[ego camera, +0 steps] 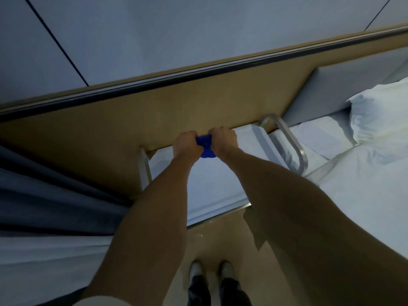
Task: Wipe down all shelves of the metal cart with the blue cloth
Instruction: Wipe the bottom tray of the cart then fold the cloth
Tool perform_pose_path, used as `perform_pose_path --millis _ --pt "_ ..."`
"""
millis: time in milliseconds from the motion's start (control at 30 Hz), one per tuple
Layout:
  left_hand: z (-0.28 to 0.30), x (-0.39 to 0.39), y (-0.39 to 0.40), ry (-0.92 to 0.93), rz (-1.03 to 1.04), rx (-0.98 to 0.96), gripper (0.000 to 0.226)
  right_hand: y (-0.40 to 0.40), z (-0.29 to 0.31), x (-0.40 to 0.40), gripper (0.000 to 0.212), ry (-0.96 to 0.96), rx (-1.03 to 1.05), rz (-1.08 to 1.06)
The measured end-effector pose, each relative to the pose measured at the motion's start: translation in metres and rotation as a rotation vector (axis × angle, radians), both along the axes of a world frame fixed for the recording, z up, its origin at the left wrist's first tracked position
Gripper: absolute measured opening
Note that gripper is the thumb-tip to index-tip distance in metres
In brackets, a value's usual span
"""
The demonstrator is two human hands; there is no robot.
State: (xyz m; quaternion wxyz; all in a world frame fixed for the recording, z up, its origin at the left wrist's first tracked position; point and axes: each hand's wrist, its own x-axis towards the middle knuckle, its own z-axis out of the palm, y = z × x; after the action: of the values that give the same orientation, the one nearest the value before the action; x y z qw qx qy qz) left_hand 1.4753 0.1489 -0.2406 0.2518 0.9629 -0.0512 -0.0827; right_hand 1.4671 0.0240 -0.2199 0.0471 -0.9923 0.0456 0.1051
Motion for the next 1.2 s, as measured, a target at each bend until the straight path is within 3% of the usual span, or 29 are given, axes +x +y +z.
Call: perform_pose_path --millis 133,233,300,400,600,667,867,1033,1200 --pt "-0.031 -0.005 -0.011 -0.055 -0.013 0.061 0.011 -0.010 -0.028 0.003 0.020 0.032 -0.035 0.077" --pt "-0.094 -0.025 -0.013 0.217 -0.038 0.086 0.007 -0.013 -0.084 -0.012 0.017 0.260 -0.015 0.037" --pt "-0.133 -0.045 -0.010 0.453 -0.052 0.144 0.025 -0.013 -0.117 -0.029 0.014 0.434 0.027 -0.037" --pt "-0.162 -0.071 0.001 0.616 -0.013 0.282 0.043 -0.015 -0.137 -0.048 0.006 0.609 0.152 -0.080" --pt "-0.138 -0.051 0.011 0.508 0.076 0.265 0.033 -0.016 -0.118 -0.026 0.021 0.665 0.183 0.034" --pt "-0.127 -0.035 0.016 0.460 0.100 0.303 0.035 -0.009 -0.108 -0.014 0.015 0.638 0.165 0.064" --pt "-0.099 0.006 0.045 0.400 0.098 0.322 0.040 0.009 -0.080 -0.007 0.027 0.602 0.144 0.053" --pt "-0.075 0.013 0.090 0.371 0.108 0.329 0.033 0.063 -0.088 -0.009 0.042 0.672 0.297 -0.096" --pt "-0.072 0.007 0.165 0.400 0.110 0.336 0.032 0.158 -0.105 -0.025 0.043 0.740 0.553 -0.106"
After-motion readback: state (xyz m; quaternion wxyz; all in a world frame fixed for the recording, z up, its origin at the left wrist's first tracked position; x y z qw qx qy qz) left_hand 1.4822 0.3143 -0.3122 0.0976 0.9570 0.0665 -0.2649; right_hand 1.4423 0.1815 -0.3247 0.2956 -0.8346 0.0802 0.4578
